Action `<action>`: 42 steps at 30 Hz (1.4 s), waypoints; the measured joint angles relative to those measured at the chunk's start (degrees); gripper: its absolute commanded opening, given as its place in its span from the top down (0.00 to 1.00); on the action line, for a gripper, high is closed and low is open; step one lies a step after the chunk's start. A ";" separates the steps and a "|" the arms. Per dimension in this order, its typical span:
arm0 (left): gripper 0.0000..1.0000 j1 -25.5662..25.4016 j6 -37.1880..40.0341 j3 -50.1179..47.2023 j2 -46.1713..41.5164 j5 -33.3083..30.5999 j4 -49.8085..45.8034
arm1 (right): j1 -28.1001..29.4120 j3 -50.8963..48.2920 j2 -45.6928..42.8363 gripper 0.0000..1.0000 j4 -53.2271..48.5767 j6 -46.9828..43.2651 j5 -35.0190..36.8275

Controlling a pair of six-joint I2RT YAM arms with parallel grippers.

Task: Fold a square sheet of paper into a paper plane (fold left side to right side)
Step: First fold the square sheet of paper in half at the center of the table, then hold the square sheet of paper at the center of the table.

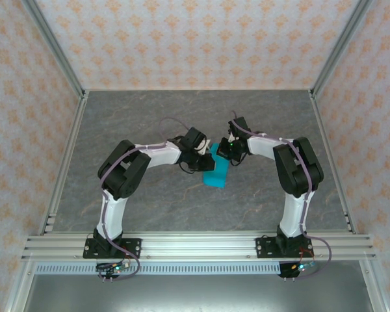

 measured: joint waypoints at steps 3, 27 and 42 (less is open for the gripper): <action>0.86 -0.50 -0.04 -3.28 -1.88 -0.02 1.75 | 0.00 0.00 0.02 1.00 -0.02 -0.02 -0.02; 0.86 -2.67 -3.89 -16.11 -14.99 0.33 -1.84 | 0.24 0.74 0.33 1.00 -0.90 -1.36 -0.09; 0.87 0.28 -3.67 3.30 -0.07 0.37 -5.25 | 0.26 0.96 0.39 1.00 -1.22 -2.32 -0.48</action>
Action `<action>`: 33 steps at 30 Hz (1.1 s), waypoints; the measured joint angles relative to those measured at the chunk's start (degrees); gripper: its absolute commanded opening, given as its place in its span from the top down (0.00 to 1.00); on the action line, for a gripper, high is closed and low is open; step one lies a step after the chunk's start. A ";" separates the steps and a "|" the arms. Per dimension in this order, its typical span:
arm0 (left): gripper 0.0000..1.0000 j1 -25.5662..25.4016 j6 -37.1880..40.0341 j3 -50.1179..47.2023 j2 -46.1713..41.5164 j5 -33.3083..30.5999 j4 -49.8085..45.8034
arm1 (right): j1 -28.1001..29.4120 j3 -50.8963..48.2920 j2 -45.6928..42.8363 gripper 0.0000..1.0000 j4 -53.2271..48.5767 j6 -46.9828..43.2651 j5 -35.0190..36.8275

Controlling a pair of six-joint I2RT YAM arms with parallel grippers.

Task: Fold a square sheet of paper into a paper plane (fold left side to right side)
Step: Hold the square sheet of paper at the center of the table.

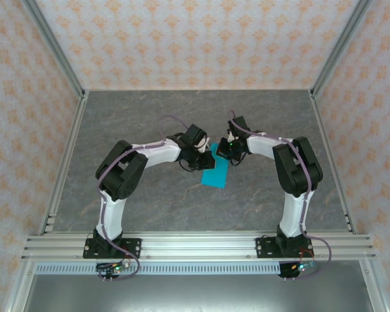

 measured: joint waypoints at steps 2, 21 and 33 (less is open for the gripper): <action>0.87 0.00 0.00 0.00 1.09 -0.20 -0.39 | 0.00 0.00 0.00 1.00 0.07 0.00 -0.17; 0.87 0.15 -0.66 -0.83 1.14 -0.20 1.05 | 1.57 -6.84 -22.05 0.96 -0.46 0.39 3.10; 0.87 0.15 -0.66 -0.83 1.14 -0.26 1.05 | 10.67 -18.56 -16.85 0.99 -0.13 6.47 3.45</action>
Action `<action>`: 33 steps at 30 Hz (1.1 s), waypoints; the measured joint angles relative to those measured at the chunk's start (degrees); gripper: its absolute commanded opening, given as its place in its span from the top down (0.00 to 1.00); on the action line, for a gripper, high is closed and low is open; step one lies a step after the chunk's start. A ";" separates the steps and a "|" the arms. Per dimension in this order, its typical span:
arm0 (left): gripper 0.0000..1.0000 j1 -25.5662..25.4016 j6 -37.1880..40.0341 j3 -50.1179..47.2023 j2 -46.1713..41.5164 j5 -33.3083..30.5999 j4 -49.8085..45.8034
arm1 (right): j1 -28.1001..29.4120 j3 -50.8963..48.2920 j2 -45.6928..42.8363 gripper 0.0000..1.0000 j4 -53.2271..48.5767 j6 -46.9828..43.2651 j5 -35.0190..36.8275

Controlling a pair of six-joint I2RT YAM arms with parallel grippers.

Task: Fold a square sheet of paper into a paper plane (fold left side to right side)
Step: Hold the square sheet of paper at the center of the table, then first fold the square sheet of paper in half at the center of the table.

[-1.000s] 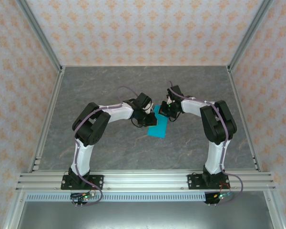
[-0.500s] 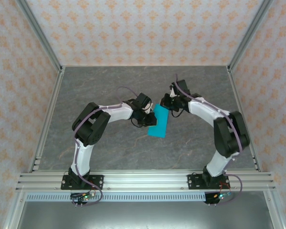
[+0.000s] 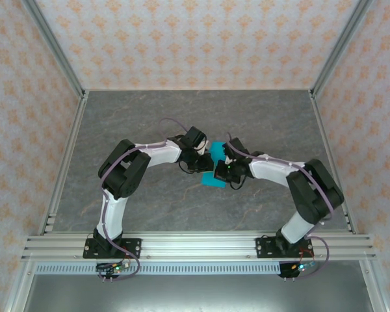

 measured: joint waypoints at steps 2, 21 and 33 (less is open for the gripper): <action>0.87 -0.04 0.00 0.02 -0.02 -0.07 -0.02 | 0.17 0.15 1.31 0.99 -0.02 0.24 0.22; 0.85 1.36 0.02 7.58 3.58 -1.16 -2.40 | 0.81 2.19 2.32 1.00 -3.19 -2.36 2.43; 0.86 3.13 -0.11 11.67 7.10 0.92 -3.65 | 0.83 4.07 3.28 1.00 -5.73 -5.14 4.04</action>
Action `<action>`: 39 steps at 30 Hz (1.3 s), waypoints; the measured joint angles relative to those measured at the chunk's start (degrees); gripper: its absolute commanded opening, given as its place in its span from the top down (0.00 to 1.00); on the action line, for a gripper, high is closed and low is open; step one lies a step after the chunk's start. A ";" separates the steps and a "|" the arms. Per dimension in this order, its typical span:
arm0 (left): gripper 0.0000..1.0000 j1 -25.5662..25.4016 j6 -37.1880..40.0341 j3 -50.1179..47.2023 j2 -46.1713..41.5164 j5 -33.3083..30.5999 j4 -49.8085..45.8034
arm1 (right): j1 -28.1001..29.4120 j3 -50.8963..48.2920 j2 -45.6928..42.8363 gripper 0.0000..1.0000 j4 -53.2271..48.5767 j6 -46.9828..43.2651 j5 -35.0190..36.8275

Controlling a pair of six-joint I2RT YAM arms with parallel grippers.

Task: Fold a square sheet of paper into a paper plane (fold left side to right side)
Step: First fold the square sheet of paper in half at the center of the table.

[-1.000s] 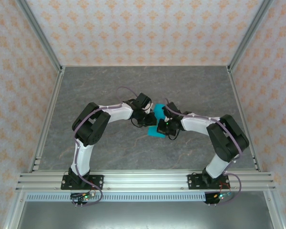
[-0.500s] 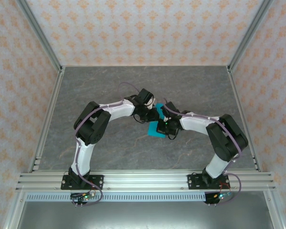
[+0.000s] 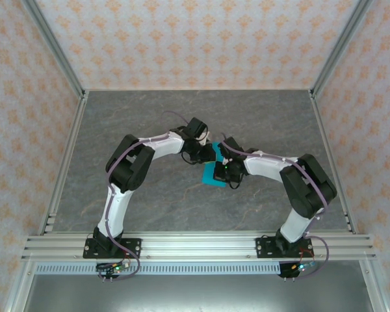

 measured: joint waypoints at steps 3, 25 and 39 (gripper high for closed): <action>0.86 0.46 -0.46 2.05 1.18 0.52 -1.11 | -0.02 0.35 0.26 1.00 -0.26 -0.98 0.44; 0.86 2.86 -0.83 23.91 13.35 0.37 -11.47 | -0.02 0.39 0.37 1.00 0.31 -4.17 1.77; 0.86 5.05 -0.76 30.51 17.07 0.04 -13.00 | -0.04 -0.81 -0.98 1.00 0.39 -5.88 2.40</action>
